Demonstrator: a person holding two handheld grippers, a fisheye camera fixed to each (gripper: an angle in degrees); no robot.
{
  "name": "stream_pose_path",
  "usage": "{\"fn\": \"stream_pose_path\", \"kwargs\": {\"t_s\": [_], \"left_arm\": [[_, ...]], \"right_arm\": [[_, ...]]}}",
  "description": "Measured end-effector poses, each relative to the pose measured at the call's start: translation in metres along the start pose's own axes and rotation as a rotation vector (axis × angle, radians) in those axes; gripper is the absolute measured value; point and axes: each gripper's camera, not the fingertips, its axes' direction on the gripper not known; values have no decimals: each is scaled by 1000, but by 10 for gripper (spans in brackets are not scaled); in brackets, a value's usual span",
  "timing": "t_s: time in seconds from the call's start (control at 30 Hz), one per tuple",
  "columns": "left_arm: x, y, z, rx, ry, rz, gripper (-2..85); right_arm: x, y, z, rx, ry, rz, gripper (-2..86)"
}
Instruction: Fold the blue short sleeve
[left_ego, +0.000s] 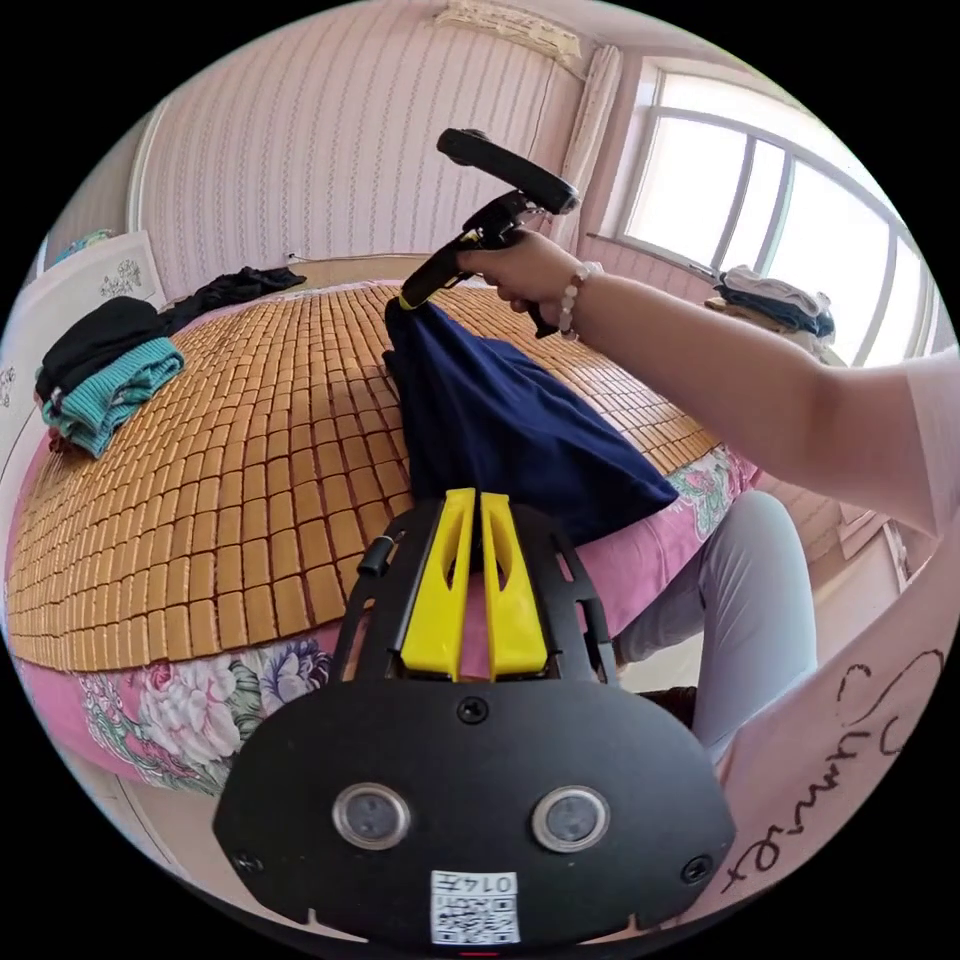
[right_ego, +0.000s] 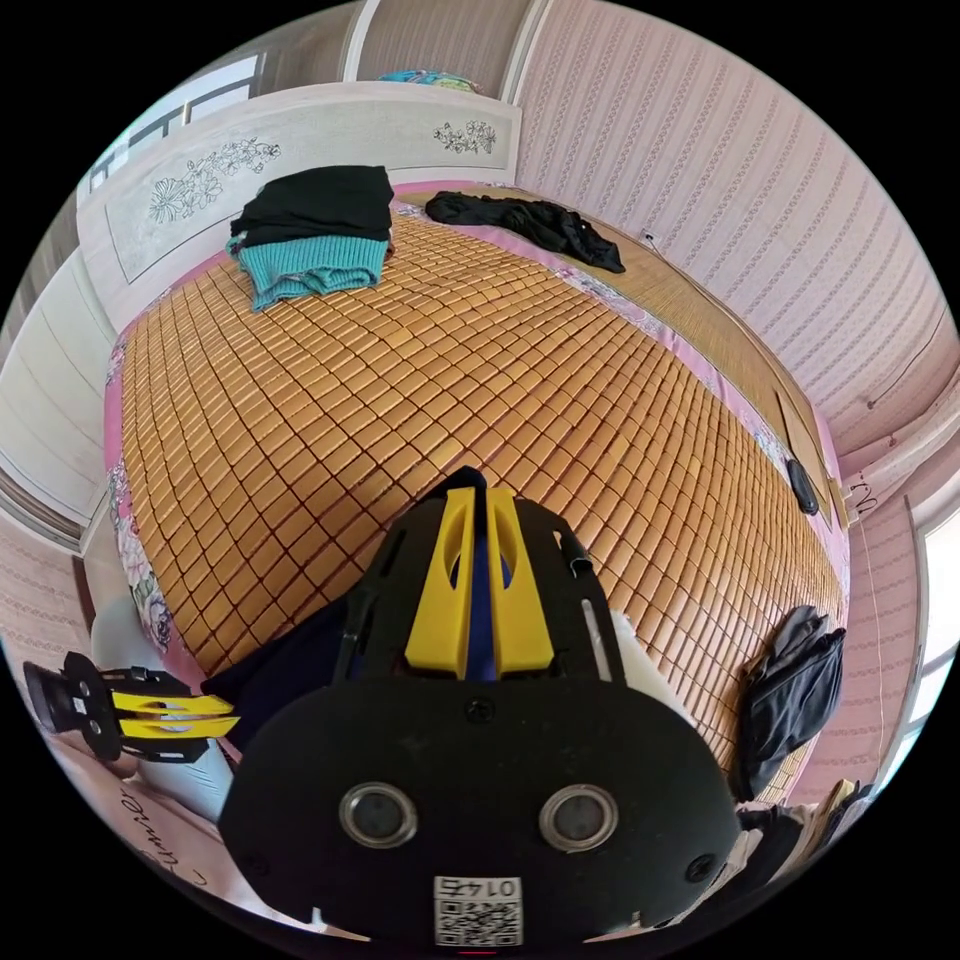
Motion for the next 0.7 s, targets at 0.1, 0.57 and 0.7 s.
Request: {"fn": "stream_pose_path", "kwargs": {"t_s": [0.1,0.57,0.7], "left_arm": [[-19,2,-10,49,77,-70,-9],[-27,0,-12,27,-9,-151,83],[-34,3,-6,23,86,-194,103]], "right_arm": [[4,-14,10,-39,-17,7,4],[55,-43,20,-72,-105,41,98],[75,-41,29,-132,-201,1,138]]}}
